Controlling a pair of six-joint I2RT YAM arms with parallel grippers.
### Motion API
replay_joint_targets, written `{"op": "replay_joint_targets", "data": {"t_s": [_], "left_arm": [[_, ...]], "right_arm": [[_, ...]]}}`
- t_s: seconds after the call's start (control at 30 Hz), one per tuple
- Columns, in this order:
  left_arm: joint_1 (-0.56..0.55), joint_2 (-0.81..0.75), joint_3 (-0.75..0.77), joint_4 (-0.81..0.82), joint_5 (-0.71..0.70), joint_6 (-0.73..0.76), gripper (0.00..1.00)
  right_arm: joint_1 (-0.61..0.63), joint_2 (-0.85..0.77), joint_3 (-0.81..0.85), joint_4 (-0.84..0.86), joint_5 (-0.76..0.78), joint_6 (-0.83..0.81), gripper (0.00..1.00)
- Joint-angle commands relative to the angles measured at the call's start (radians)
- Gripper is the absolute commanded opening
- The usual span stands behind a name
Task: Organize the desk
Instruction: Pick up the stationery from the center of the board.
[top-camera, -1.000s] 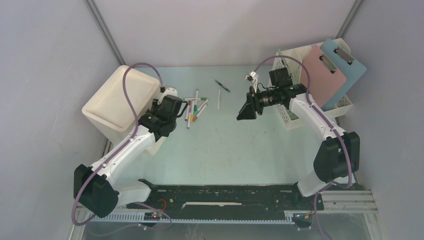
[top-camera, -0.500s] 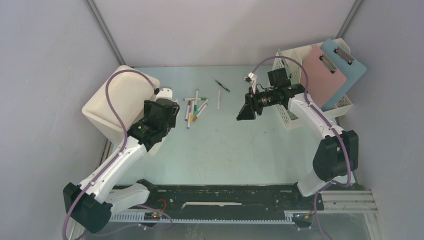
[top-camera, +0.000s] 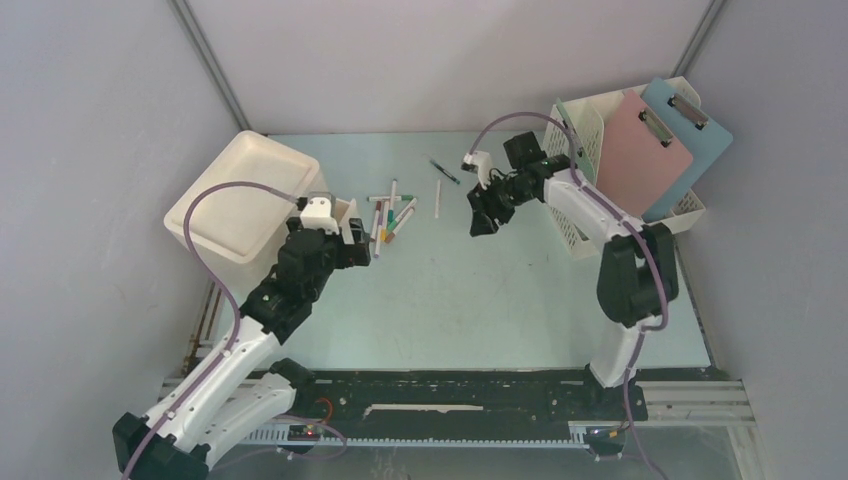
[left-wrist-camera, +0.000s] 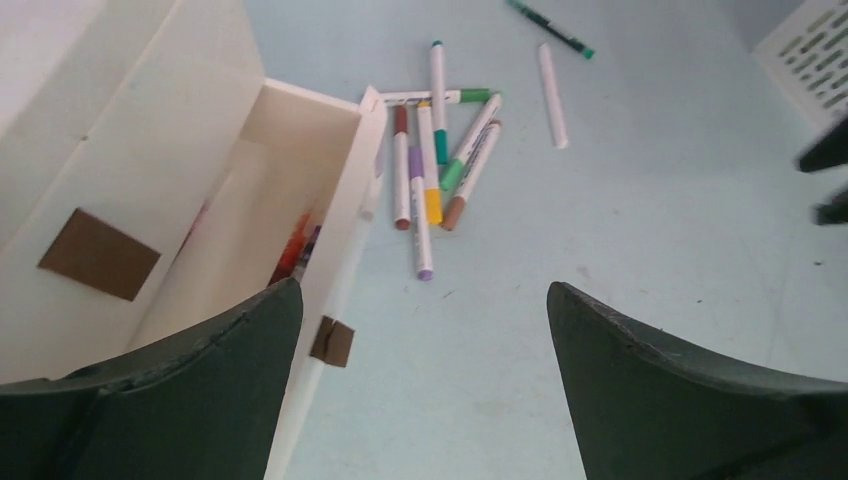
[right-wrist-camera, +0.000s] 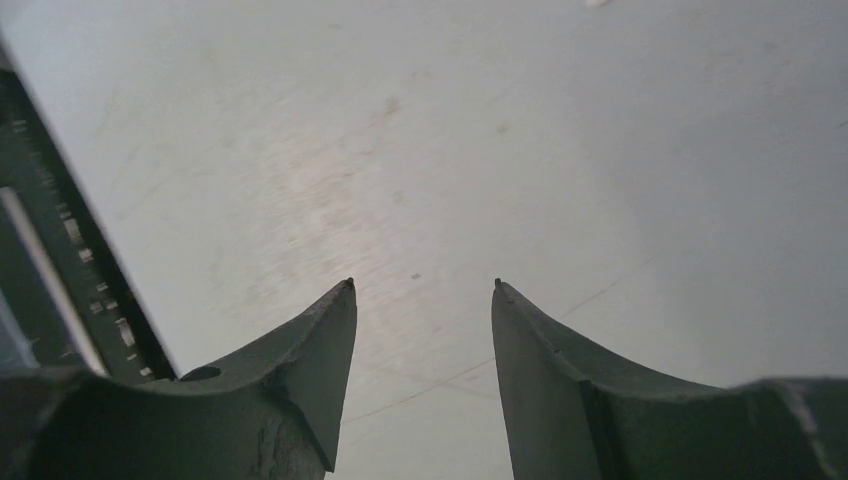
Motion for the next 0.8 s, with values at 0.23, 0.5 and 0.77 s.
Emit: {"op": "replay_joint_targets", "data": {"t_s": [0.23, 0.5, 0.77], "left_arm": [[0.005, -0.026, -0.052, 0.179, 0.090, -0.023, 1.00], [0.011, -0.009, -0.074, 0.213, 0.075, -0.026, 1.00], [0.024, 0.013, -0.072, 0.212, 0.050, -0.021, 1.00]], "right_arm": [[0.011, 0.388, 0.517, -0.078, 0.208, -0.013, 0.60], [0.045, 0.581, 0.750, -0.019, 0.322, -0.007, 0.60], [0.049, 0.679, 0.821, 0.129, 0.386, 0.006, 0.57]]}}
